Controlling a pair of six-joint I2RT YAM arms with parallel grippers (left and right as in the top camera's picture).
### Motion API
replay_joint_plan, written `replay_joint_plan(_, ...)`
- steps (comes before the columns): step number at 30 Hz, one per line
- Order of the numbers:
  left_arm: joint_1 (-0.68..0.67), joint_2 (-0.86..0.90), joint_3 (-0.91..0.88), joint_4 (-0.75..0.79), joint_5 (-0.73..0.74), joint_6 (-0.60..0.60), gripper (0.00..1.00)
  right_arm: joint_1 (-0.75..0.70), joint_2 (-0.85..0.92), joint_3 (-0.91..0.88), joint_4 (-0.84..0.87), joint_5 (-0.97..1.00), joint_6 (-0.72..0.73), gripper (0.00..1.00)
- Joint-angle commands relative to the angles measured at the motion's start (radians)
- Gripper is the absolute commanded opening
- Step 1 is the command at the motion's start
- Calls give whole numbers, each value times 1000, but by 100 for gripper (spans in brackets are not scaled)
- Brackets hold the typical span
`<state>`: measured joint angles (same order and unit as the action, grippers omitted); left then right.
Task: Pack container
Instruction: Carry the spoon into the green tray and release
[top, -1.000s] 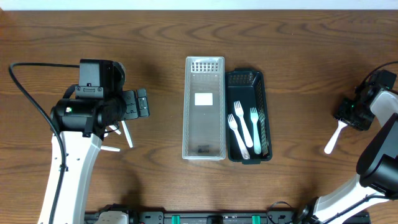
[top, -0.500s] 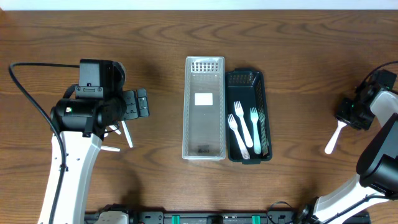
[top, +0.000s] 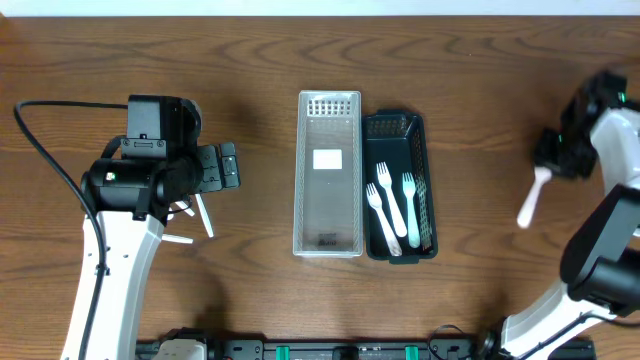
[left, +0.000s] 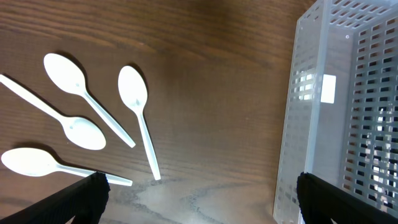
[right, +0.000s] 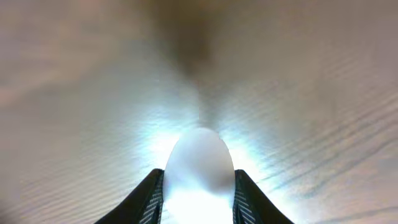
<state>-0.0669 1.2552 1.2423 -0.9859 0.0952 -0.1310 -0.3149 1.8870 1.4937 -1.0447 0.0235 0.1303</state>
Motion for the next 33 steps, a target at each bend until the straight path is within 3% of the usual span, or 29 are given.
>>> replay_joint_plan(1,5,6,18,-1,-1,-2,98,113,-101,112,-57,-2,57,1)
replay_joint_plan(12,5,6,18,-15,-1,-2,98,541,-131,195,-160,-4,205,1)
replay_joint_plan(23,5,6,18,-31,-1,-2,98,693,-101,98,-136,39,214,3)
replay_joint_plan(24,5,6,18,-31,-1,-2,98,694,-101,80,-125,38,214,7)
replay_joint_plan(27,5,6,18,-31,-1,-2,98,694,-101,50,-113,13,211,42)
replay_joint_plan(33,5,6,18,-31,-1,-2,98,695,-101,47,-79,-14,168,45)
